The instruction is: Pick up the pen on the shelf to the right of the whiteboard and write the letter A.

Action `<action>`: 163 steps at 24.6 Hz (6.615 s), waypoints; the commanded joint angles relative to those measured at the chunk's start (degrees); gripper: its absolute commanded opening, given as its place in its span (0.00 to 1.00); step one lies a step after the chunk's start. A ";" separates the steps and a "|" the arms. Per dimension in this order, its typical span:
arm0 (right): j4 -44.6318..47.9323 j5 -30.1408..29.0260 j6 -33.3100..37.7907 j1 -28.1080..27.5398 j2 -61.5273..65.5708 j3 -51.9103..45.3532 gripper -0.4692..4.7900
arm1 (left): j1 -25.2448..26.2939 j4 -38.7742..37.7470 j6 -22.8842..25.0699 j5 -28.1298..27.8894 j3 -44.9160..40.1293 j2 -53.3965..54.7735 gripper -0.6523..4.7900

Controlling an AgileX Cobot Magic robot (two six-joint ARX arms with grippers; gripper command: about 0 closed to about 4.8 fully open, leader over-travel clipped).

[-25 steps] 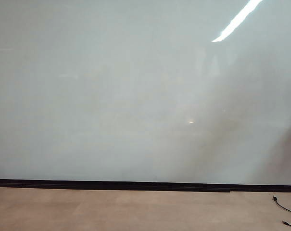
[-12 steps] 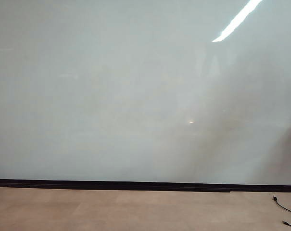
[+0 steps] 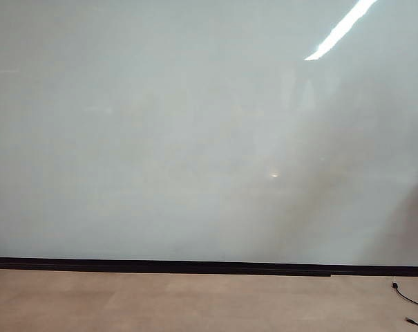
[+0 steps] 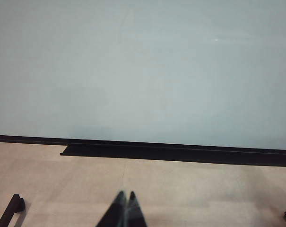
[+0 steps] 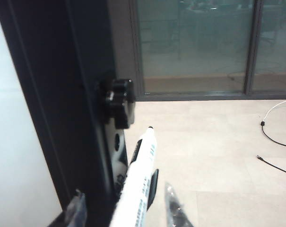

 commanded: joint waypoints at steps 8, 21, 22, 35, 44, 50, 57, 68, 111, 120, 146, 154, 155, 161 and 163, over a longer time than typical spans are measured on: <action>-0.20 0.22 0.39 0.57 -0.26 0.07 0.49 | 0.00 0.35 0.26 0.26 0.17 0.02 0.11; 0.04 0.22 0.42 0.59 -0.26 0.07 0.40 | 0.00 0.35 0.26 0.26 0.17 0.02 0.11; 0.15 0.22 0.42 0.57 -0.26 0.07 0.40 | 0.00 0.35 0.24 0.26 0.17 0.02 0.11; 1.64 0.20 1.46 0.52 -0.26 0.07 0.37 | 0.00 0.35 0.26 0.26 0.17 0.02 0.11; 1.66 0.20 1.66 0.50 -0.28 0.07 0.17 | 0.00 0.35 0.26 0.26 0.17 0.02 0.11; 1.66 0.00 1.70 0.46 -0.28 0.04 0.08 | 0.00 0.35 0.24 0.26 0.17 0.02 0.11; 1.88 0.04 1.66 0.13 -1.27 0.04 0.08 | 0.00 0.35 0.24 0.26 0.17 0.02 0.11; 1.88 13.60 1.20 -1.16 -3.78 -3.91 0.08 | 0.00 0.35 0.26 0.26 0.17 0.02 0.11; -55.43 35.50 -20.65 62.80 -38.86 0.15 0.08 | -0.02 0.35 0.24 0.28 0.17 0.02 0.11; -55.58 32.06 -23.87 63.54 -31.89 7.67 0.08 | 0.00 0.35 0.26 0.28 0.17 0.02 0.11; -57.90 37.40 -25.55 65.51 -28.11 14.01 0.08 | 0.00 0.35 0.24 0.26 0.17 0.02 0.11; -57.96 39.26 -25.83 65.53 -29.40 14.01 0.08 | 0.00 0.35 0.26 0.26 0.17 0.02 0.11; -57.94 39.26 -25.90 65.53 -29.59 14.01 0.08 | 0.00 0.35 0.24 0.26 0.17 0.02 0.11; -57.96 39.78 -26.95 65.53 -31.23 13.99 0.08 | 0.00 0.35 0.26 0.26 0.17 0.02 0.11; -57.99 40.61 -27.04 65.53 -31.87 13.99 0.08 | 0.00 0.35 0.24 0.26 0.17 0.02 0.11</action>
